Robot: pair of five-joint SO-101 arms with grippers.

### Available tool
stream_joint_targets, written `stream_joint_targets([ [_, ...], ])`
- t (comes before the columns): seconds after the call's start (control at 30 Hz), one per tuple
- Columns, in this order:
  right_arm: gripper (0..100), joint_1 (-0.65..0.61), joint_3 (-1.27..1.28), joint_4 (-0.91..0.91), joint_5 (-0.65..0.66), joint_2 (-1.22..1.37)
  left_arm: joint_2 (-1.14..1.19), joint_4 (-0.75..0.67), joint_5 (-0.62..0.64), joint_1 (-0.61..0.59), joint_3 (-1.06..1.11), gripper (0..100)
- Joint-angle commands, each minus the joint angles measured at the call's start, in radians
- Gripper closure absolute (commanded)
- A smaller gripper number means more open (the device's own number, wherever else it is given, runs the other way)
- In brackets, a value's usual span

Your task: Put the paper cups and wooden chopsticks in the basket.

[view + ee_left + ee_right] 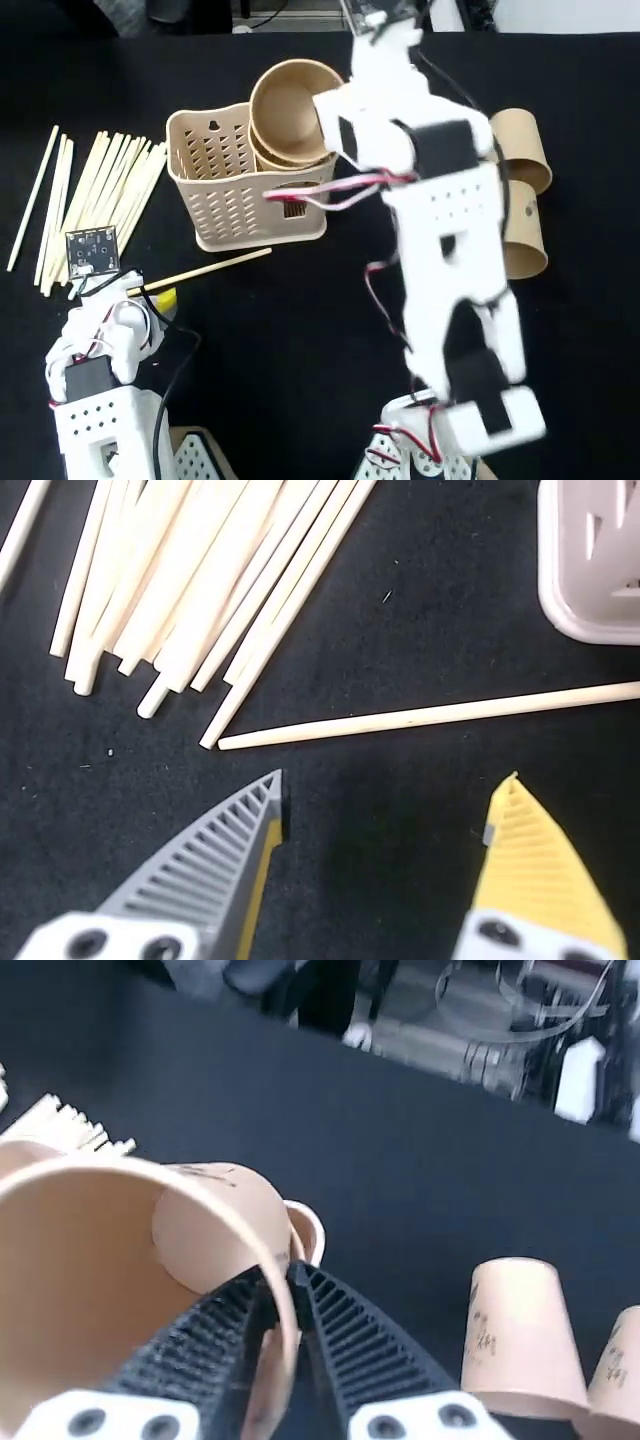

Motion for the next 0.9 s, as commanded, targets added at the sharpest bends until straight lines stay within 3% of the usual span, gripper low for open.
stream_joint_targets([
  [0.0, 98.2, -0.011, -0.153, 0.083, -0.008, 0.105, -0.005, -0.015, -0.005, 0.002, -0.004, 69],
  [0.07, 96.4, -0.011, -0.222, 0.127, -0.009, 0.168, -0.005, -0.015, -0.005, 0.002, -0.004, 69],
  [0.2, 77.3, -0.012, -0.371, 0.212, -0.025, 0.251, -0.005, -0.015, -0.005, 0.002, -0.004, 69],
  [0.3, 68.3, -0.025, -0.483, 0.269, 0.018, 0.283, -0.005, -0.015, -0.005, 0.004, -0.004, 69],
  [0.67, 69.8, -0.091, -0.684, 0.242, 0.034, 0.300, -0.005, -0.012, -0.005, 0.004, -0.004, 69],
  [0.87, 69.8, -0.129, -0.624, 0.144, 0.040, 0.300, -0.005, -0.012, -0.005, 0.004, -0.004, 69],
])
